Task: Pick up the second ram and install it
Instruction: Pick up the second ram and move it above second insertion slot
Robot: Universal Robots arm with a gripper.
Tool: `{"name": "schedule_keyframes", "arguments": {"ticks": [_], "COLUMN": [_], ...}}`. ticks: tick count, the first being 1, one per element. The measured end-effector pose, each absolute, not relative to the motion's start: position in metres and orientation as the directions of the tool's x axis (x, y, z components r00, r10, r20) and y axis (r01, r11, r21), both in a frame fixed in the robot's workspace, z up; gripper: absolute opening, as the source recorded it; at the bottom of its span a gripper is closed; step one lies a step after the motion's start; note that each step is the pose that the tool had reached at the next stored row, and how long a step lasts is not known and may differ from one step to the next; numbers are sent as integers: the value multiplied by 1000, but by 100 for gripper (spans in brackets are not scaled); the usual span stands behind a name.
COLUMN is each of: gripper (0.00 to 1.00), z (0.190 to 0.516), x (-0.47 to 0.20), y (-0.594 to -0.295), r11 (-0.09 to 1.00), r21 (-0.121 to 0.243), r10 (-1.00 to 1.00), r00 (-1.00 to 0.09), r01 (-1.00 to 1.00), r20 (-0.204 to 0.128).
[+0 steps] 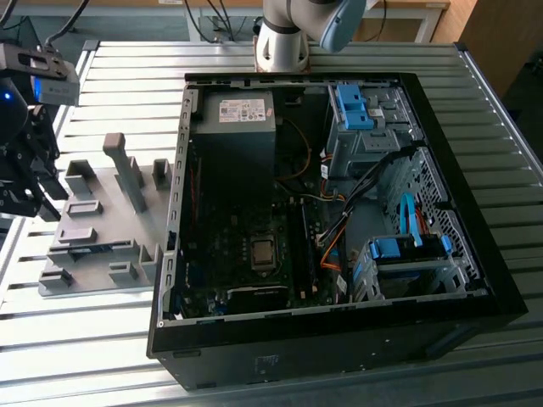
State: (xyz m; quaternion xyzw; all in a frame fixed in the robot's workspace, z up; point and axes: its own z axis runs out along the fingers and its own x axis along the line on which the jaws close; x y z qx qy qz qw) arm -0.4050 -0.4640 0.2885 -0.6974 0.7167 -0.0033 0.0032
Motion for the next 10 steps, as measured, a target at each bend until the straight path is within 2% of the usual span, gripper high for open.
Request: {"name": "schedule_keyframes", "arguments": {"ticks": [10], "gripper": [36], "z": [278], "x": [-405], "y": [-464], "r11": [32], "r21": [-9], "r10": [-999], "r00": [-32], "r01": [-999], "r20": [0]}}
